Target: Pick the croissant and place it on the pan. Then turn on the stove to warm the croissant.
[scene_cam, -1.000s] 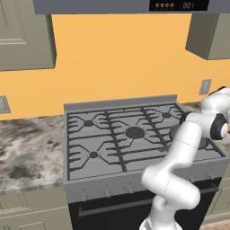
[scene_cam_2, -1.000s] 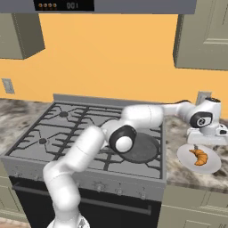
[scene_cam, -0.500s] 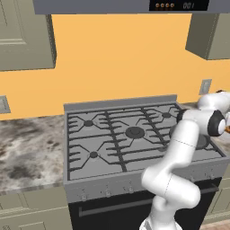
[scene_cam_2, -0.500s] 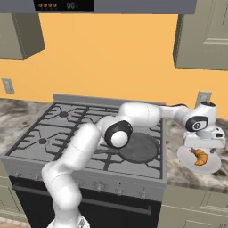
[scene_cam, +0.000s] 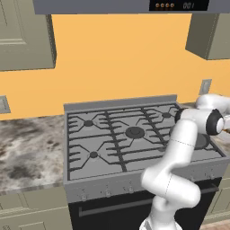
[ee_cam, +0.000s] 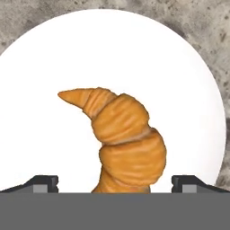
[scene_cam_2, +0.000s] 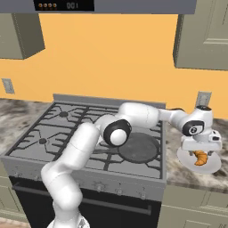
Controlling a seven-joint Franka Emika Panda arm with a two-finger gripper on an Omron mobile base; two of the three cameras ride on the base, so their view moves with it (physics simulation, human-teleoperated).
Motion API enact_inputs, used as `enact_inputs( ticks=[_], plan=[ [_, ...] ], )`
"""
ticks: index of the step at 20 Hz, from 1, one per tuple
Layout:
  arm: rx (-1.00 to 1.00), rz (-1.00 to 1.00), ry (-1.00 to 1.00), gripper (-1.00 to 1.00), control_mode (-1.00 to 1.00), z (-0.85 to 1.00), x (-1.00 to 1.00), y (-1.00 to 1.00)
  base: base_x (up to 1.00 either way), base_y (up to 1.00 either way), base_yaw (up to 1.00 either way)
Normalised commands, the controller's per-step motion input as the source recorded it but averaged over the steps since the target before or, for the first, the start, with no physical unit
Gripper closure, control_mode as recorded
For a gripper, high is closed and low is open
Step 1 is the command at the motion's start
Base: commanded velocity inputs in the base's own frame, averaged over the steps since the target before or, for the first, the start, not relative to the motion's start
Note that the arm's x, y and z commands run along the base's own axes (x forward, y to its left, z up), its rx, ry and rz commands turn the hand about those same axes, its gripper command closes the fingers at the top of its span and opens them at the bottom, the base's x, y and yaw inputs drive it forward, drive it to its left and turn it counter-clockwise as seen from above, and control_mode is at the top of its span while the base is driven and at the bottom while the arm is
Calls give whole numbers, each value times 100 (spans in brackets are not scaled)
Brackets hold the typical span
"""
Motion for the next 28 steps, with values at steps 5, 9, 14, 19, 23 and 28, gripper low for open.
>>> enact_inputs(
  ticks=[5, 9, 14, 19, 23, 28],
  plan=[
    [0, 0, 0, -100, -100, -1, 30, 0, 0, 0, 0],
    [0, 0, 0, -100, -100, -2, 13, 0, 0, 0, 0],
    [-2, 0, -1, -100, -100, -14, 0, -8, 0, 0, 0],
    [0, 0, -2, -100, -100, -11, 0, -11, 0, 0, 0],
    [0, 2, -4, 100, -100, -13, 0, -5, 0, 0, 0],
    [0, 1, -6, 100, -100, -3, 0, -2, 0, 0, 0]
  ],
)
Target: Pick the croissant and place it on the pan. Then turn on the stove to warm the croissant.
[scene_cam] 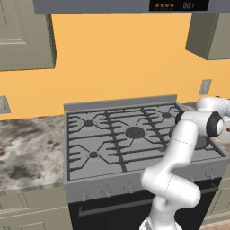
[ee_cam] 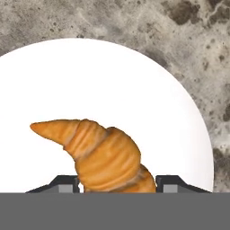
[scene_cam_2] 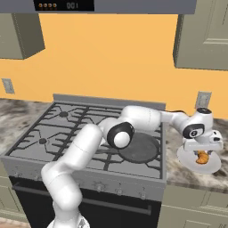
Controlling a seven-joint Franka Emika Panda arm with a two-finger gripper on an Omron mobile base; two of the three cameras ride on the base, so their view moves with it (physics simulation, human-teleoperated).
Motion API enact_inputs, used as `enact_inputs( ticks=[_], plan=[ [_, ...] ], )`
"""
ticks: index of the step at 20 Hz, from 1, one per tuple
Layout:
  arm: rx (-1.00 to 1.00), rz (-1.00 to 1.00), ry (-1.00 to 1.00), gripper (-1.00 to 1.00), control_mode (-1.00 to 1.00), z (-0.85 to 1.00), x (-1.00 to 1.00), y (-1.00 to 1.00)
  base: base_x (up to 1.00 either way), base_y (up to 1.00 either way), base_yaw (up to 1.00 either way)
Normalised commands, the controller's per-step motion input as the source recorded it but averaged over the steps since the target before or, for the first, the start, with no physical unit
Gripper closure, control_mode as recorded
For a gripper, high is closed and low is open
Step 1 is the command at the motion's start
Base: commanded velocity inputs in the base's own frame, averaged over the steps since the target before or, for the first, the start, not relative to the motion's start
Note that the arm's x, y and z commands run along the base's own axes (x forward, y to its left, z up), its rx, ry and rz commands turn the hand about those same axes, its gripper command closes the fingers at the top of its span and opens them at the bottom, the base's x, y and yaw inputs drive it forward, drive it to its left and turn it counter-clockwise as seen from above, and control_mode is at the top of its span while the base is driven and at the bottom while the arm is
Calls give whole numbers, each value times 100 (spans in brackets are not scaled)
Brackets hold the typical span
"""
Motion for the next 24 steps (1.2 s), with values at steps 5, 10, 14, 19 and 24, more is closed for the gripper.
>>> enact_inputs(
  ticks=[5, 10, 14, 19, 24],
  plan=[
    [0, 0, -10, 100, -100, 4, -2, 0, 0, 0, 0],
    [0, 1, -23, 100, -100, 53, -11, 1, 0, 0, 0],
    [-4, 1, -27, 100, -100, 70, -16, 34, 0, 0, 0],
    [-11, 0, -25, 100, -100, 83, -20, 75, 0, 0, 0],
    [-14, 0, -21, 100, -100, 78, -25, 88, 0, 0, 0]
  ],
)
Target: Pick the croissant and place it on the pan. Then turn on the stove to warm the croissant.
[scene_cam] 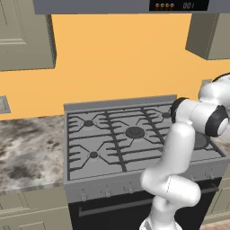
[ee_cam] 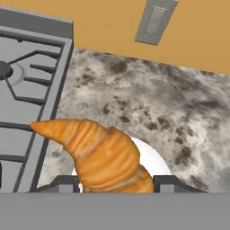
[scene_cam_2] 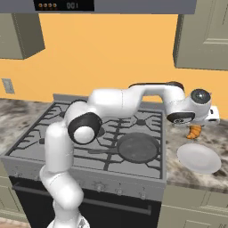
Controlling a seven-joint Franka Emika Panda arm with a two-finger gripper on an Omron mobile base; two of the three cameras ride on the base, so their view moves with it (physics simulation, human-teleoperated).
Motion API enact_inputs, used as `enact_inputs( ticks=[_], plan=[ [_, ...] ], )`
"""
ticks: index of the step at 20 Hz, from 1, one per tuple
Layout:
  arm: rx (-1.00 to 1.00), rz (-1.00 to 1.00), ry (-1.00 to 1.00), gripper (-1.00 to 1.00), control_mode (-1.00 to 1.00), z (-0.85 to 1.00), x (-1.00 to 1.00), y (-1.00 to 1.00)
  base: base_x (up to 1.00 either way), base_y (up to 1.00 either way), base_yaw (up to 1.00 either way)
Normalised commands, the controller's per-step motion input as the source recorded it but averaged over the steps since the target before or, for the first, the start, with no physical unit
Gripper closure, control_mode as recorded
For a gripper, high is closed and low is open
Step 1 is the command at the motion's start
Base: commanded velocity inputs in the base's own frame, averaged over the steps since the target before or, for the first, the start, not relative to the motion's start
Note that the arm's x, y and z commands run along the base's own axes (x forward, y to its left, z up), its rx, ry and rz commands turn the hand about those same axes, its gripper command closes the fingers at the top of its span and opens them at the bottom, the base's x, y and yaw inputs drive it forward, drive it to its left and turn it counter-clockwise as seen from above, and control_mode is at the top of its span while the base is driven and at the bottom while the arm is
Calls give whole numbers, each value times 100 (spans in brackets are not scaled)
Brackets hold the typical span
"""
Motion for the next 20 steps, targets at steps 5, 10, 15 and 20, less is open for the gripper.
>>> enact_inputs(
  ticks=[5, 10, 15, 20],
  plan=[
    [-4, 0, -5, 100, -100, 22, -7, 28, 0, 0, 0],
    [0, 1, -4, 100, -100, 34, -24, 48, 0, 0, 0],
    [-1, 1, -11, 100, -100, 55, -47, 66, 0, 0, 0],
    [-3, 0, -5, 100, -100, 38, -49, 87, 0, 0, 0]
  ],
)
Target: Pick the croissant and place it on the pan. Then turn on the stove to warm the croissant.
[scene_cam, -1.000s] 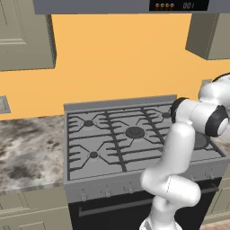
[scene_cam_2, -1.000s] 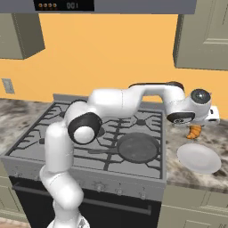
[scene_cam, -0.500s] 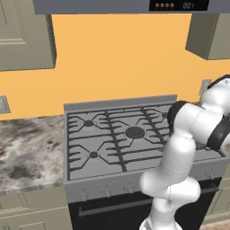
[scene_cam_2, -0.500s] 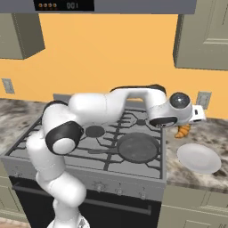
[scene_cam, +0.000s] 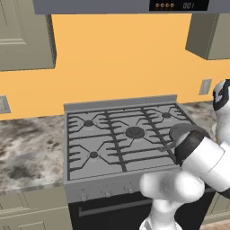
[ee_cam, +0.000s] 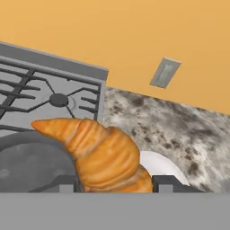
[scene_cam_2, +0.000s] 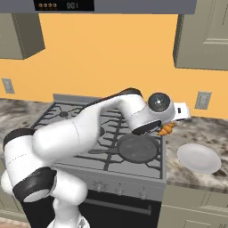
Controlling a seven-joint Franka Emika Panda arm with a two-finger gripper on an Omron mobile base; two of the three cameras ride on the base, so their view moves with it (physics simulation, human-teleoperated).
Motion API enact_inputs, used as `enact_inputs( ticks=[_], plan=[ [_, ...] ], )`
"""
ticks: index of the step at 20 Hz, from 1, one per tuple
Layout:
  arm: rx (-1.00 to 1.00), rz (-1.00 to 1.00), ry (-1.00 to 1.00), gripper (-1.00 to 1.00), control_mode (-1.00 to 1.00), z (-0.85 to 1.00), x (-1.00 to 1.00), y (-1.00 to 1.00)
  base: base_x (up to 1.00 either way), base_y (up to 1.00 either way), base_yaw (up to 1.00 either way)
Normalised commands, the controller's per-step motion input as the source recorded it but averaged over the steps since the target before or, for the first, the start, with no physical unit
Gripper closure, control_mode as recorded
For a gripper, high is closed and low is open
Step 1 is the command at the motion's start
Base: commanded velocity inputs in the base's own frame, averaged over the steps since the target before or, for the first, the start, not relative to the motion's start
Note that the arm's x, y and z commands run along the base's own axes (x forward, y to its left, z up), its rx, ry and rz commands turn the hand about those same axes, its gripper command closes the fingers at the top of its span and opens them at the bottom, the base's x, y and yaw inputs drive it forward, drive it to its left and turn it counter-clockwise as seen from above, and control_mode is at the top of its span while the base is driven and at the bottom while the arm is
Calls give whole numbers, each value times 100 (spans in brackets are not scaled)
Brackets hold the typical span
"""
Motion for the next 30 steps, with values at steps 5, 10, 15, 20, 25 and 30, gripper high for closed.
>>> enact_inputs(
  ticks=[5, 10, 15, 20, 25, 30],
  plan=[
    [-3, 0, 0, 100, -100, 11, -51, 99, 0, 0, 0],
    [0, 0, 0, 100, -100, 0, -42, 100, 0, 0, 0],
    [0, 0, 0, 100, -100, 2, -7, 50, 0, 0, 0],
    [0, 0, 0, 100, -100, -2, 0, 0, 0, 0, 0],
    [0, 0, 5, 100, -100, -28, 0, 4, 0, 0, 0],
    [2, 0, 8, 100, -100, -7, 0, 1, 0, 0, 0]
  ],
)
